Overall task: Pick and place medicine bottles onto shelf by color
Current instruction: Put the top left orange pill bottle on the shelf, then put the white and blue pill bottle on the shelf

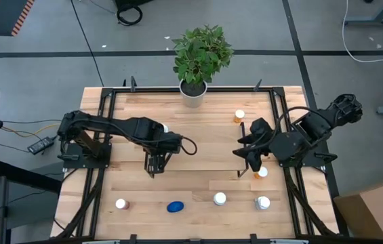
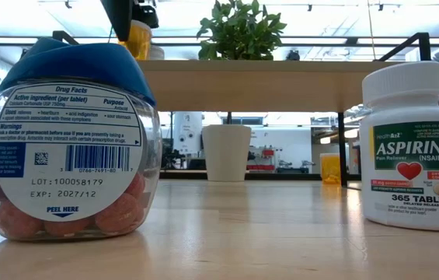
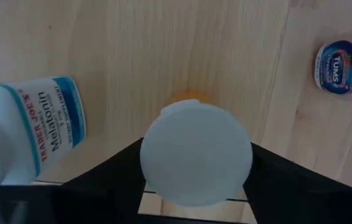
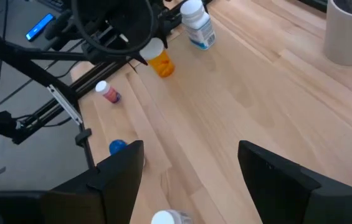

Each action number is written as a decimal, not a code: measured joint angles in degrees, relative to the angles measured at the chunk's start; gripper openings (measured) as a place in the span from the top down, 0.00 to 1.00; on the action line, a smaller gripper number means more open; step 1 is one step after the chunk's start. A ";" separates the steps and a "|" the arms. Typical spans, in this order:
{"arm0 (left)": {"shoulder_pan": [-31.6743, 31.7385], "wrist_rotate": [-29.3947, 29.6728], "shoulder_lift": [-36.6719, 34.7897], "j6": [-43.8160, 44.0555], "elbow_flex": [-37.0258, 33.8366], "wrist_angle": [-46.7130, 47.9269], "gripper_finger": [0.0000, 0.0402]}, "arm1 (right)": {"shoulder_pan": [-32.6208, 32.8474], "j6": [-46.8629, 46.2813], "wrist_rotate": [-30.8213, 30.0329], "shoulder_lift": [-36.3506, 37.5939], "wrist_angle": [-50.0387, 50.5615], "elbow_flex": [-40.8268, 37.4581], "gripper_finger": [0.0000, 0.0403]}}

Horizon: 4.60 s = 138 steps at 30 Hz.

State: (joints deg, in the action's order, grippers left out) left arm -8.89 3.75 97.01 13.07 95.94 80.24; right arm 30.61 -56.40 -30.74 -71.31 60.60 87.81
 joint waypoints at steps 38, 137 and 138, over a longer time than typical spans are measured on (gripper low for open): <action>-0.34 0.74 -3.38 4.77 6.79 3.77 0.31 | -0.09 0.00 -3.71 -0.02 0.48 0.00 0.33; 1.07 16.98 -0.59 9.44 27.06 -15.51 0.49 | 26.09 -68.36 26.62 -23.26 8.87 -8.65 0.26; 0.97 16.98 -0.59 10.02 27.06 -15.44 0.49 | 26.39 -68.43 27.00 -23.26 7.57 -9.63 0.26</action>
State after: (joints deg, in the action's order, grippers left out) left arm -7.92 20.73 96.42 23.09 123.00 64.80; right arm 57.00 -124.83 -3.74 -94.56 68.17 78.18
